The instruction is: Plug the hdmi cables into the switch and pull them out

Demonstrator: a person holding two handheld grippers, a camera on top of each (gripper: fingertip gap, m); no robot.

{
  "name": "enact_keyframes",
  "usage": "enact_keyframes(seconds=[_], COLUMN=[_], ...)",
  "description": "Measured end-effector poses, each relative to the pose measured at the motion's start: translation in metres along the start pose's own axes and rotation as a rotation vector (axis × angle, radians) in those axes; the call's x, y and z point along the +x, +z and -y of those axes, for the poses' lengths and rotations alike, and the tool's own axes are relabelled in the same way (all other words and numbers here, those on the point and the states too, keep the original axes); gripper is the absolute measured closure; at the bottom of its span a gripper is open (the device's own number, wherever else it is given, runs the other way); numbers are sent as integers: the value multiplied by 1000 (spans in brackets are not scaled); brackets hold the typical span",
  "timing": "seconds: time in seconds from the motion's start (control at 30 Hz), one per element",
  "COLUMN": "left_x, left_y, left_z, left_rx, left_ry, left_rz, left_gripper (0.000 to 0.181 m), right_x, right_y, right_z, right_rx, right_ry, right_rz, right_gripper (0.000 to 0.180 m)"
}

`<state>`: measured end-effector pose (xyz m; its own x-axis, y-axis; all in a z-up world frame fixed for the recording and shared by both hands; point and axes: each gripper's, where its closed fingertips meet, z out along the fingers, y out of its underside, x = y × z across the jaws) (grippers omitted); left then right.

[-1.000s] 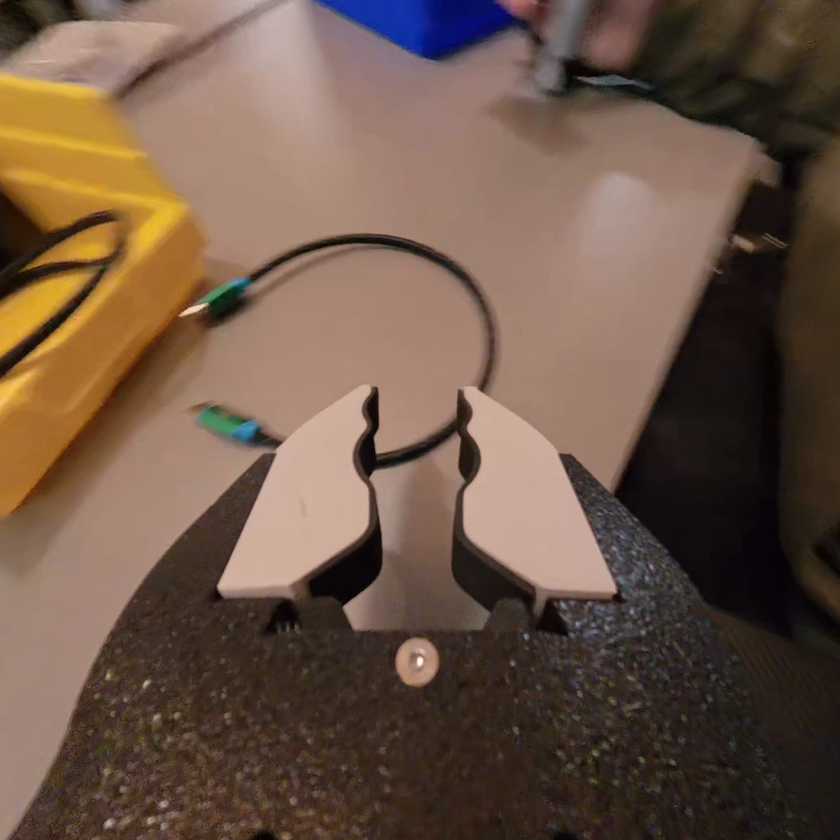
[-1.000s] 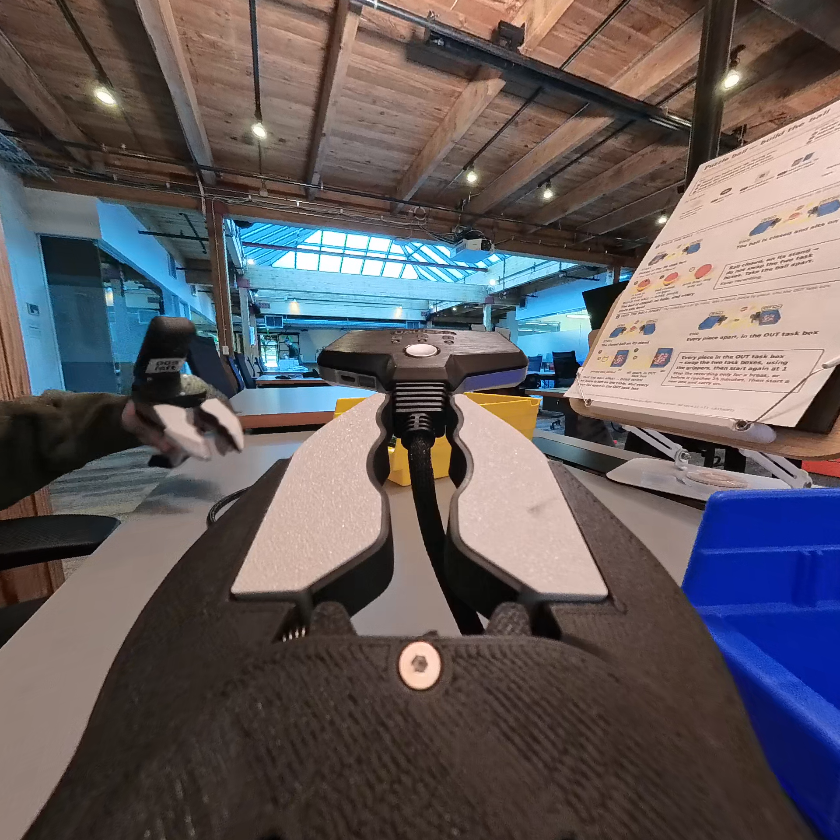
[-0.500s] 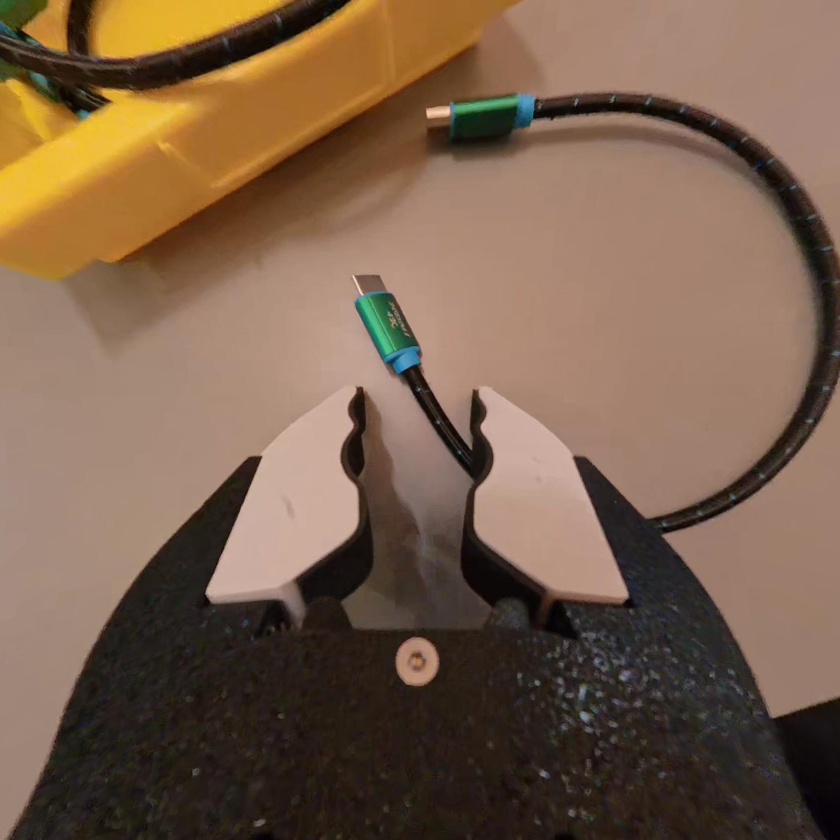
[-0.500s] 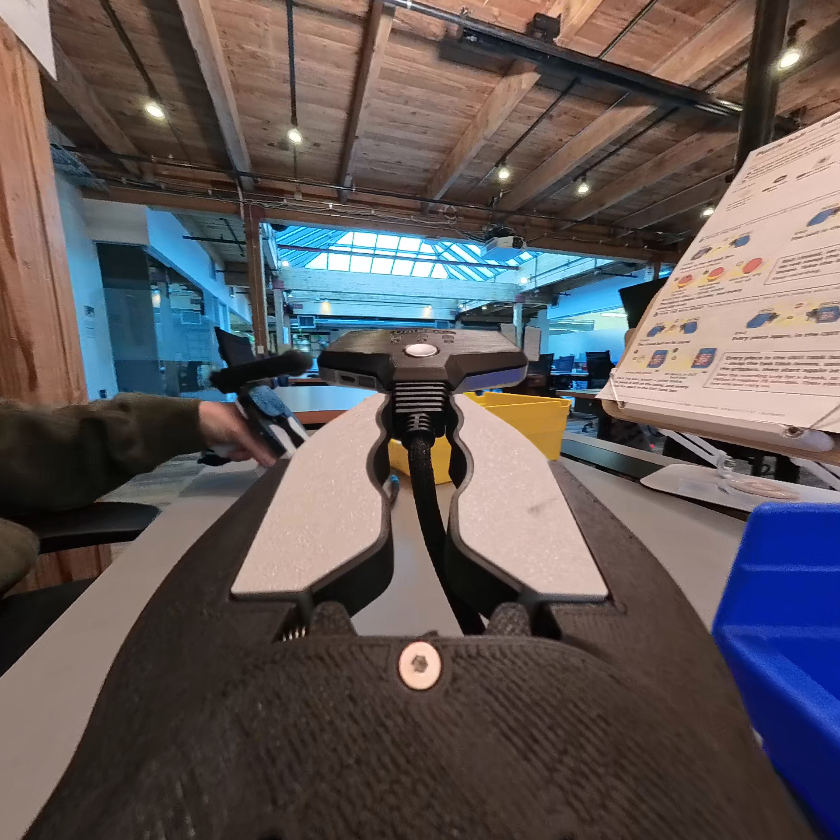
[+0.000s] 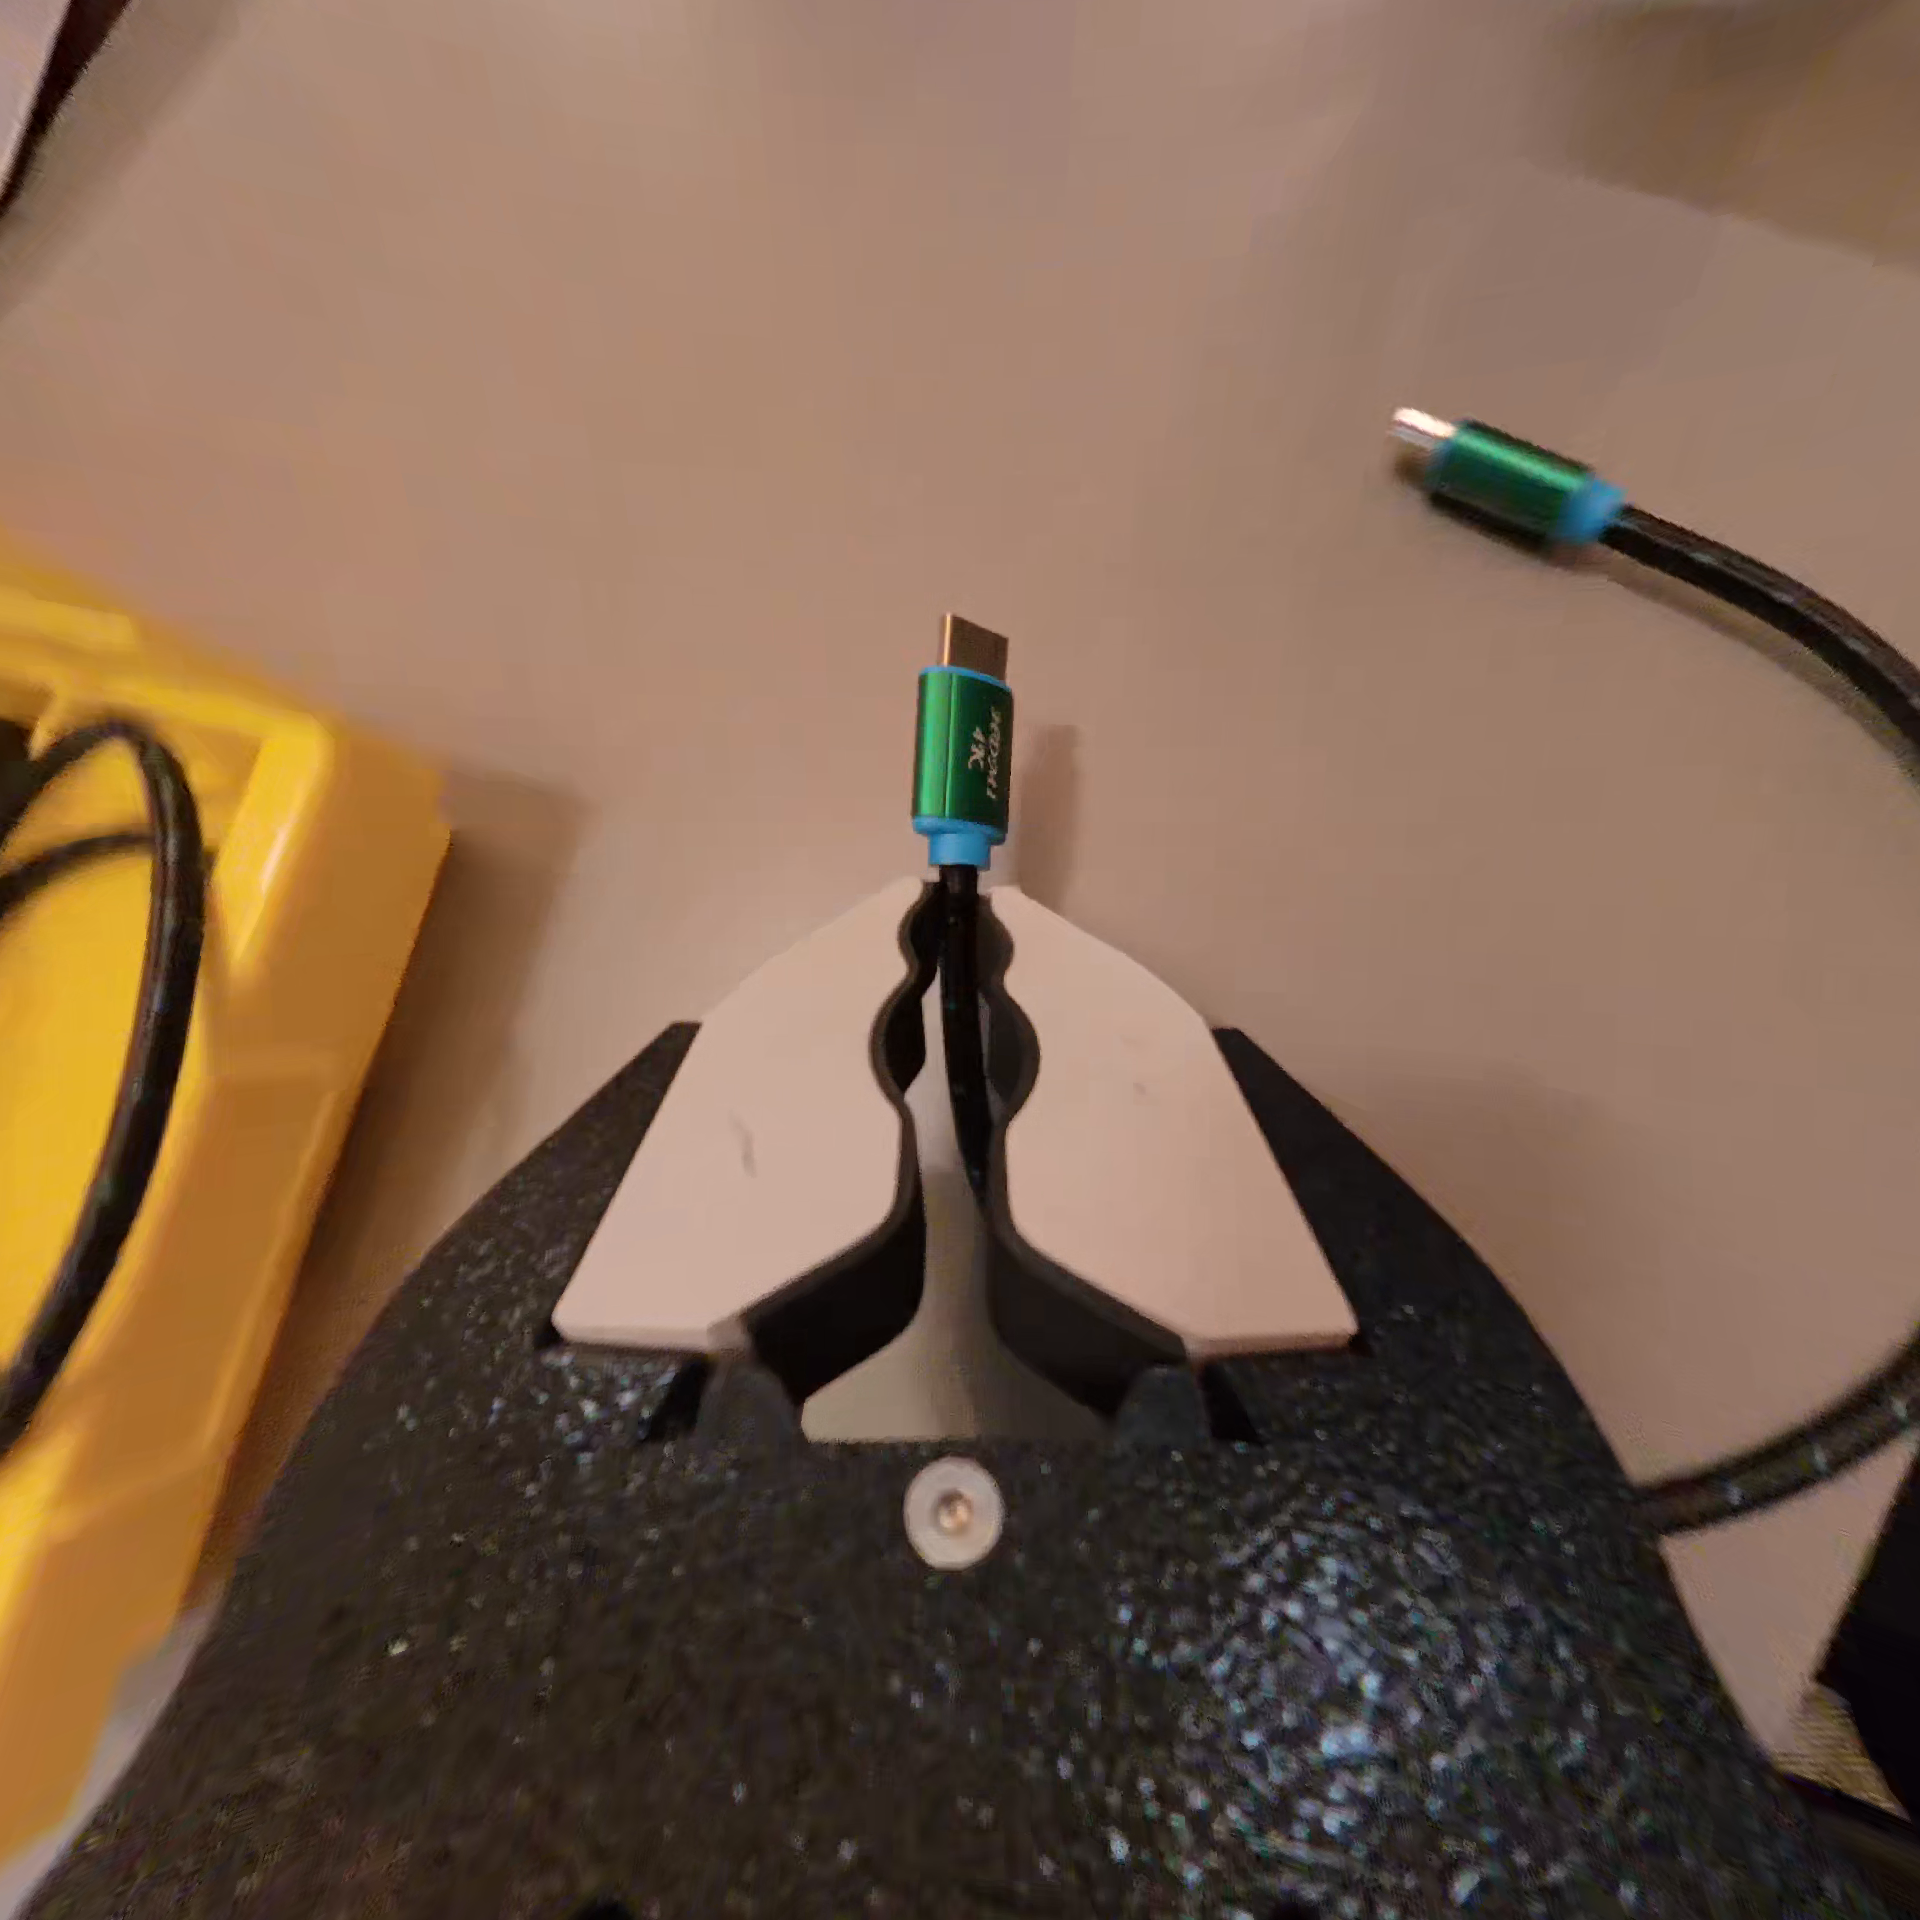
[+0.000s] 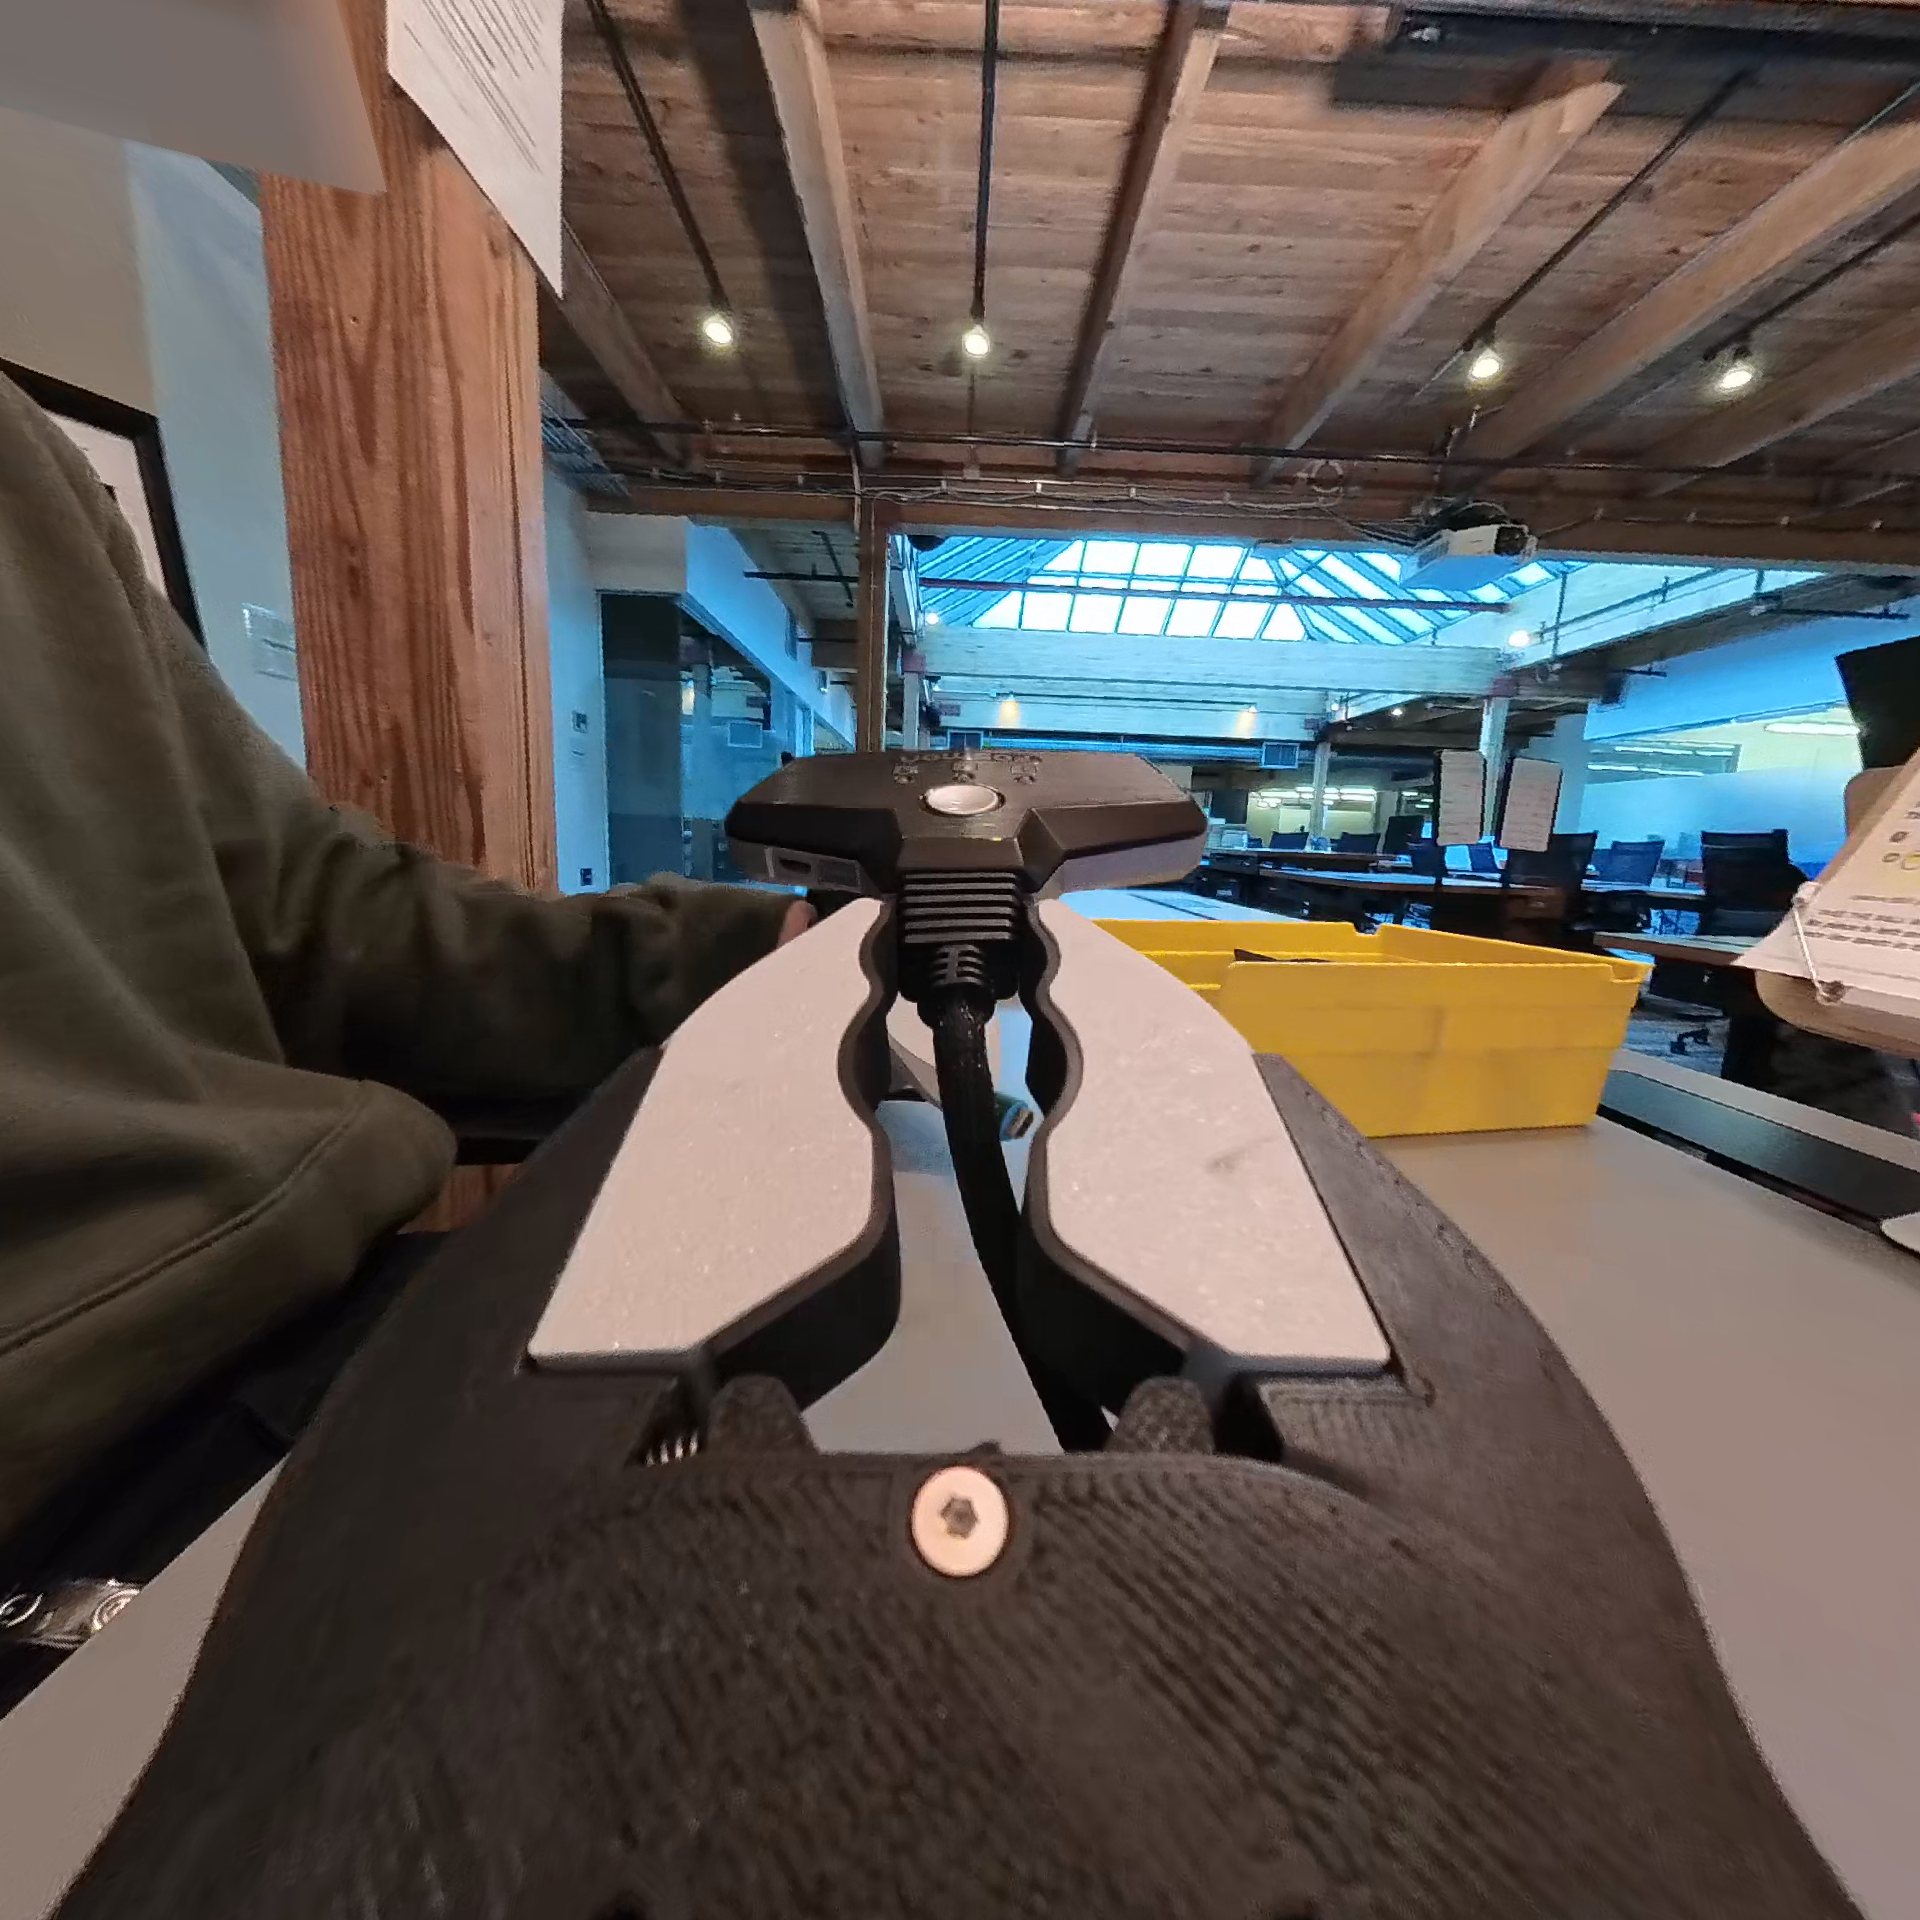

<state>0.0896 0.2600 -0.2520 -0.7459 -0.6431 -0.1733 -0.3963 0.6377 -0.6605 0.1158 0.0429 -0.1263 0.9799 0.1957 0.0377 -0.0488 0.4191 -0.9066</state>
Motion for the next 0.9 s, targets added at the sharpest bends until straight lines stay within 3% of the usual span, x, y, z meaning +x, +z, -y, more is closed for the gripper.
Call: enact_keyframes(seconds=[0.03,0.27,0.63,0.9], left_x=[0,10,10,2], left_y=[6,36,47,57], left_z=[6,37,33,34], left_rx=[3,74,29,-92], left_ry=[25,223,401,558], left_rz=[0,31,223,393], left_gripper=[175,175,161,174], right_x=[0,2,4,4], right_y=[0,0,1,1], right_z=[-1,-1,-2,-2], right_rx=[-6,-6,-12,-13], right_ry=[1,-4,-7,-5], right_rz=[2,-16,-30,-29], right_gripper=[158,158,158,158])
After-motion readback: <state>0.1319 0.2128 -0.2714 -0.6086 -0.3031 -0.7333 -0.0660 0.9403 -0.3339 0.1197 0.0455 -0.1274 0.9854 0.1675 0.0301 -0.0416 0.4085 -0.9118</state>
